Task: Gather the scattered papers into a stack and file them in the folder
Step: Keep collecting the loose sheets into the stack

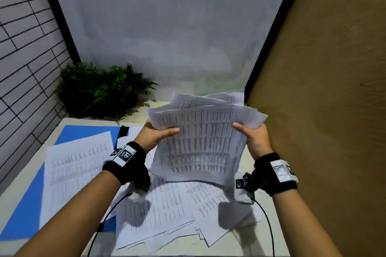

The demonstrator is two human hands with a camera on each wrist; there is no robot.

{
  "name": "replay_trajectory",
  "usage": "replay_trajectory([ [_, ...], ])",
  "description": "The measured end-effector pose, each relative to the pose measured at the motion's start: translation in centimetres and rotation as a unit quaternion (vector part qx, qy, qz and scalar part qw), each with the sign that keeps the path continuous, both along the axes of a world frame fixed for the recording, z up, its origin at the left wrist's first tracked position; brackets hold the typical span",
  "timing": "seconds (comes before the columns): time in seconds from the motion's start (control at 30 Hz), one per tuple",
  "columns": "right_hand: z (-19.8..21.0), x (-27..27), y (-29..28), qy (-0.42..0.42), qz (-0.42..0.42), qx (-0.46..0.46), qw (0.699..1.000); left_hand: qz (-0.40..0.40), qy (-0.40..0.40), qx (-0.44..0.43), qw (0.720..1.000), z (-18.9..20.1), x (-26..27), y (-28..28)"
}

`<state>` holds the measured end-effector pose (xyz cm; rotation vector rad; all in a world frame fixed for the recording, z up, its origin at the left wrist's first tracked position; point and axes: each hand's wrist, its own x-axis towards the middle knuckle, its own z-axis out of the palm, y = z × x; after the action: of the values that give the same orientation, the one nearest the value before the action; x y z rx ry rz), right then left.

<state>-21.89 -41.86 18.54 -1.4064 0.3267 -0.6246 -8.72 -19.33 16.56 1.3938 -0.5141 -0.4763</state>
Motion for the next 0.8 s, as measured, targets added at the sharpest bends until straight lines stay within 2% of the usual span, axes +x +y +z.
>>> replay_trajectory([
  [0.1,0.9,-0.3,-0.5,0.016,0.006,-0.049,0.999,-0.04,0.015,0.022,0.999,-1.0,-0.2,-0.2],
  [0.2,2.4,-0.5,-0.9,0.025,-0.02,-0.13,0.991,-0.05,0.015,0.045,0.998,-2.1,-0.7,-0.7],
  [0.3,3.4,-0.3,-1.0,0.03,0.003,-0.182,0.983,-0.055,0.021,0.043,0.997,-2.2,-1.0,-1.2],
  [0.4,3.8,0.1,-0.4,0.047,0.024,-0.197,0.979,-0.006,0.012,0.044,0.999,-1.6,-1.2,-2.0],
  [0.5,3.7,0.1,-0.2,-0.001,0.003,-0.176,0.984,0.066,-0.006,0.0,0.998,-0.6,-1.2,-2.0],
  [0.6,3.9,-0.2,0.0,-0.034,-0.015,-0.175,0.984,0.086,-0.017,-0.023,0.996,-0.6,-0.6,-1.3],
  [0.73,3.2,0.0,1.0,0.063,0.009,-0.256,0.965,0.019,-0.001,0.017,1.0,-2.0,-0.3,-0.8],
  [0.8,3.8,0.3,1.1,0.094,-0.026,-0.298,0.95,0.007,0.001,0.025,1.0,-2.4,-0.1,-0.8],
])
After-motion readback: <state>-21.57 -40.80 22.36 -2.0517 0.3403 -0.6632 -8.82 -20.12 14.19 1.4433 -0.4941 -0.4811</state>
